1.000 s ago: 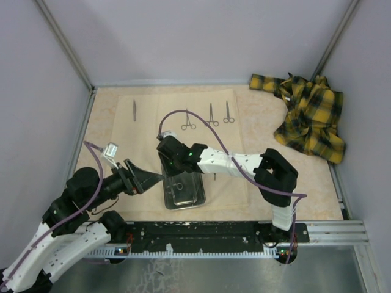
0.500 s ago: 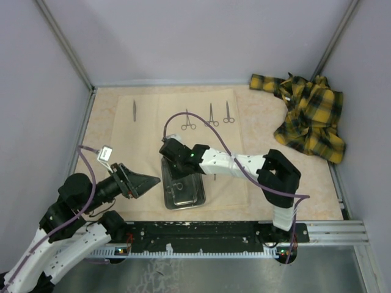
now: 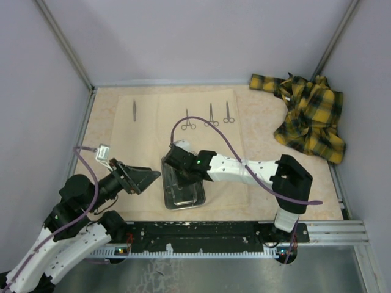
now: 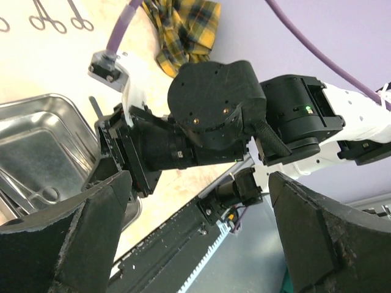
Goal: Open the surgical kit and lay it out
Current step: Pick up the medical item from the container.
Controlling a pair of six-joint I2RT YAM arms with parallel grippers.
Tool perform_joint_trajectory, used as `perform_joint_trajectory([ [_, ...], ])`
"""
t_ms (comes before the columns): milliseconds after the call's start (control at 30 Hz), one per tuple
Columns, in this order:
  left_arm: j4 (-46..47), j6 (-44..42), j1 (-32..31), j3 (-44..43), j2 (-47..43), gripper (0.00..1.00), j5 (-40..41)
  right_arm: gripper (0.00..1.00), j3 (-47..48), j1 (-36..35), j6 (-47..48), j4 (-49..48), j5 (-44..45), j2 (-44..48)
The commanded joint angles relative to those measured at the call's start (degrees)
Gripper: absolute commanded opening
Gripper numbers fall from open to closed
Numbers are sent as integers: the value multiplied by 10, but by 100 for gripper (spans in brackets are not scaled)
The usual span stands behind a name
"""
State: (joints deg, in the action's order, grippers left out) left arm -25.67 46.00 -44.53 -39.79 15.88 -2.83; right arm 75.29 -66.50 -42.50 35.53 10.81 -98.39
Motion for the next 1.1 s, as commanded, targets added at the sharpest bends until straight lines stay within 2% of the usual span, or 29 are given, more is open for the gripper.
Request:
perform_joint_trajectory([
  [0,36,-40,-2,-1,-19,100,34,27,-1,-4,-33,27,39,21],
  [200,41,-64,-2,-18,-35,100,36,31,-36,-15,-76,42,72,31],
  [267,51,-70,-2,-21,-36,100,33,38,-47,-18,-87,47,78,32],
  [600,62,-85,-2,-33,-10,100,7,49,-67,-38,-141,64,101,52],
  [933,47,-98,-2,-46,-16,100,9,50,-66,-52,-196,77,122,42],
  [1067,42,-102,-2,-51,-16,100,7,50,-55,-54,-209,84,123,7],
])
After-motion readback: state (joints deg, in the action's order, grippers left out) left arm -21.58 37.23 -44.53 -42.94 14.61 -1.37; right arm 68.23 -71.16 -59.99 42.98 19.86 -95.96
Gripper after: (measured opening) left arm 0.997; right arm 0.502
